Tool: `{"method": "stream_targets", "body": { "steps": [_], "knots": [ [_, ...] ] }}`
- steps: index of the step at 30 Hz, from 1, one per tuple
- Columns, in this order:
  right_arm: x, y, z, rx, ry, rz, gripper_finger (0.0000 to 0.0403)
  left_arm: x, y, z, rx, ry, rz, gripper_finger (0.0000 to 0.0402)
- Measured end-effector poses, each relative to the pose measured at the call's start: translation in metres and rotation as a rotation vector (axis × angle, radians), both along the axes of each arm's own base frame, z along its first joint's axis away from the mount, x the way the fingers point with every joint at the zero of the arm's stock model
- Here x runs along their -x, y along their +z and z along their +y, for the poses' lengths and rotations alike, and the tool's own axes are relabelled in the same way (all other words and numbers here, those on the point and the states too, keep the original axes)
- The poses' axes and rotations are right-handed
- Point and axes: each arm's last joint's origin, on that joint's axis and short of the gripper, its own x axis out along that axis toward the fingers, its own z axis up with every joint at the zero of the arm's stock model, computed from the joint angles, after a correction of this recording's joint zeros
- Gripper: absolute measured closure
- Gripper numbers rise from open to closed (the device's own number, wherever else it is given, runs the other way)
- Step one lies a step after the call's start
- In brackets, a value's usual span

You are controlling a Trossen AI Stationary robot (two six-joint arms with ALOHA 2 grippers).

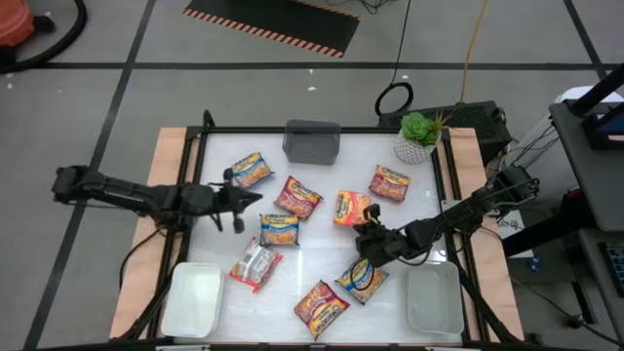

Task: Sort Maruchan noodles
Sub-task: Put the right orange noodle pack into the black bin

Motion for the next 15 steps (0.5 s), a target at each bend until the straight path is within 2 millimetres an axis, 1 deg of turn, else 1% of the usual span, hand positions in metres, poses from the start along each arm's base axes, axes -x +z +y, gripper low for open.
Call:
{"method": "stream_targets", "body": {
  "steps": [3, 7, 10, 15],
  "knots": [
    [-0.002, 0.001, 0.001, 0.005, 0.014, -0.014, 0.0403, -0.018, 0.004, -0.003, -0.018, -0.019, 0.052, 0.0382],
    [-0.002, 0.002, 0.001, 0.011, 0.022, -0.013, 0.0403, -0.037, 0.003, -0.006, -0.045, -0.031, 0.118, 0.0382],
    [-0.002, 0.002, 0.001, 0.005, 0.016, -0.017, 0.0403, -0.048, 0.003, -0.005, -0.073, -0.020, 0.145, 0.0382],
    [-0.001, 0.002, 0.002, -0.009, 0.009, -0.025, 0.0403, -0.061, 0.003, -0.003, -0.115, -0.003, 0.162, 0.0382]
  ]
}}
